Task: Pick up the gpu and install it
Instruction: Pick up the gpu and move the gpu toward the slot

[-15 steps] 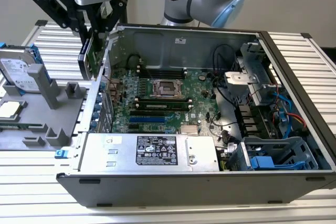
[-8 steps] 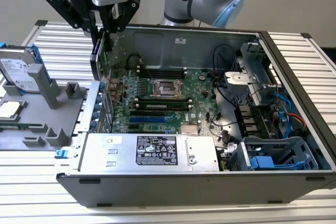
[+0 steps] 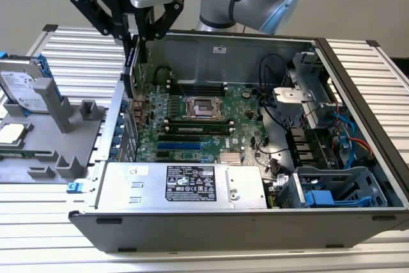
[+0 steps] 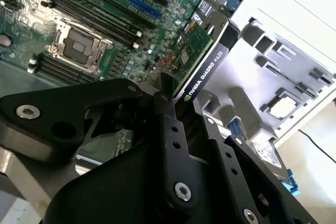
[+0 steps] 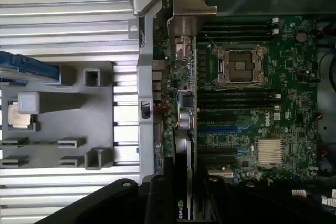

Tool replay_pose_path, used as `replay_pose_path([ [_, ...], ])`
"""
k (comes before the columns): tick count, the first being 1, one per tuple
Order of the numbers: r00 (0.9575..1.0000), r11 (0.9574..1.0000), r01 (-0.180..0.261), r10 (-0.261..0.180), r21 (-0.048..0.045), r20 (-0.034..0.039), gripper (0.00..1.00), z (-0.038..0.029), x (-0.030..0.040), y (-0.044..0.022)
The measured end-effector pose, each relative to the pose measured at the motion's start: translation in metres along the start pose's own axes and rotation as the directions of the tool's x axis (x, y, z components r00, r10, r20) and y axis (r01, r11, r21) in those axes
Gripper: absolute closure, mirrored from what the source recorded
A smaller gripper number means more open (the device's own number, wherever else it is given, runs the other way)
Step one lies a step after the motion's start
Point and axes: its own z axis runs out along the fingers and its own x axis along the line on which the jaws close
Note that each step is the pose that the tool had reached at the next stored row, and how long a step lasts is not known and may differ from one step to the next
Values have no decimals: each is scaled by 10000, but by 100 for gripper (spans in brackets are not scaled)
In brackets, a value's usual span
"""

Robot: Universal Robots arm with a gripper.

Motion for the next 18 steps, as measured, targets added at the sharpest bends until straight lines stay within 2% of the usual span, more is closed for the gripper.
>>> replay_pose_path([
  [18,10000,10000,0,0,0,-1,100,1,-413,19],
])
